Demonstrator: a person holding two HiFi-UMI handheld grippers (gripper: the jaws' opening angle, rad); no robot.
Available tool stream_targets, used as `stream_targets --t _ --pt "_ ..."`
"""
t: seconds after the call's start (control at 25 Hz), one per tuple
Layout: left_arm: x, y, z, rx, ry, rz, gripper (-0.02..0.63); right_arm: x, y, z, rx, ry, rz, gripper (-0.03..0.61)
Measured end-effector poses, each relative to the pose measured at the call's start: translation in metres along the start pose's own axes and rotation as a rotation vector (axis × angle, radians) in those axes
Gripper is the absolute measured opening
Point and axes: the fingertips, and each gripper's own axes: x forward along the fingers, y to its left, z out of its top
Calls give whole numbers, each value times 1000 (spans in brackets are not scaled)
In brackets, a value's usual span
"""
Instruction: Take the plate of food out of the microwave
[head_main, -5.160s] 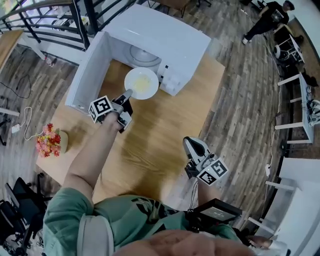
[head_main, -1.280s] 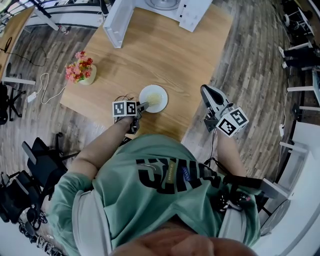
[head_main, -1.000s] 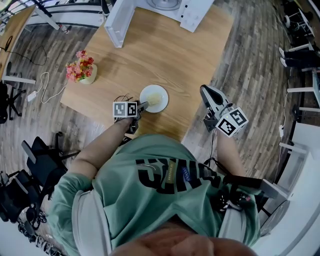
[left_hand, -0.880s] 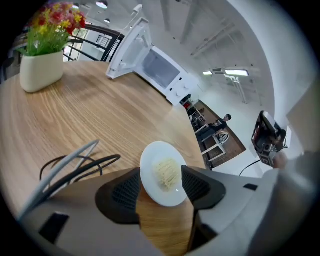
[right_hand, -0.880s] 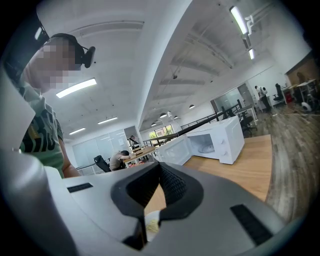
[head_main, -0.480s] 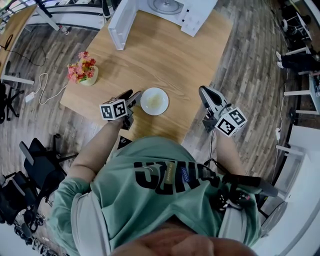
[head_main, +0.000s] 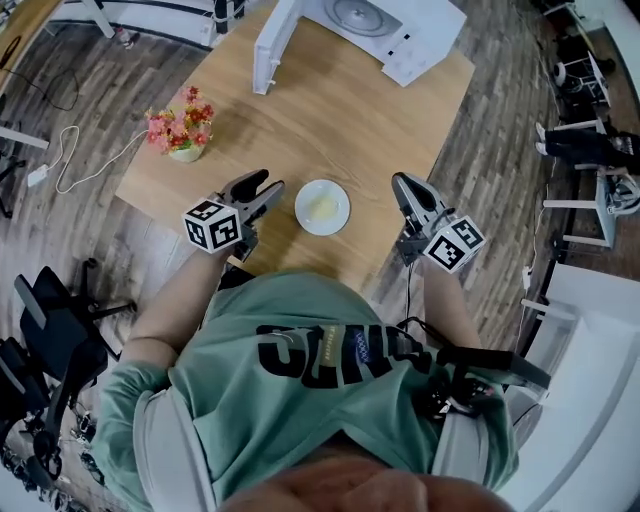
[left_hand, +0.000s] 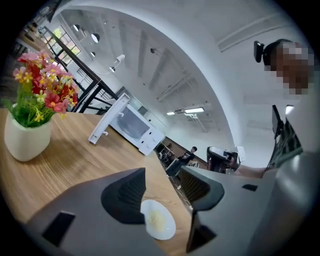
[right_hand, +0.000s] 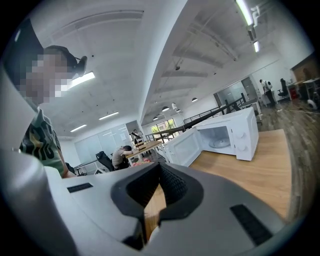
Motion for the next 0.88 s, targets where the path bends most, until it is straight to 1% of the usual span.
stream_targets --t 0.08,0.2,0.24,0.32,0.44,0.52,0.64,0.76,0.88 --pt "-10 -1 3 14 2 -70 175 14 11 4 -3 -3 -15 6" --pt "-23 0 5 30 28 -148 38 28 30 8 9 -27 -57 6" --pt "-27 0 5 29 42 -173 11 30 37 7 15 -33 -73 6" --pt "-36 -4 9 31 66 -229 6 32 49 5 28 -42 -101 6" --pt "-46 -13 29 75 72 -286 5 28 58 10 50 -64 -135 6" --pt "-53 -23 43 95 60 -295 5 19 64 19 44 -79 -145 6" --pt "-65 -51 55 131 41 -298 5 -7 73 35 16 -120 -143 6" --pt "-72 -87 56 184 26 -298 5 -52 78 42 -9 -184 -137 6" --pt "-69 -128 54 243 19 -296 5 -108 77 34 -22 -247 -156 6"
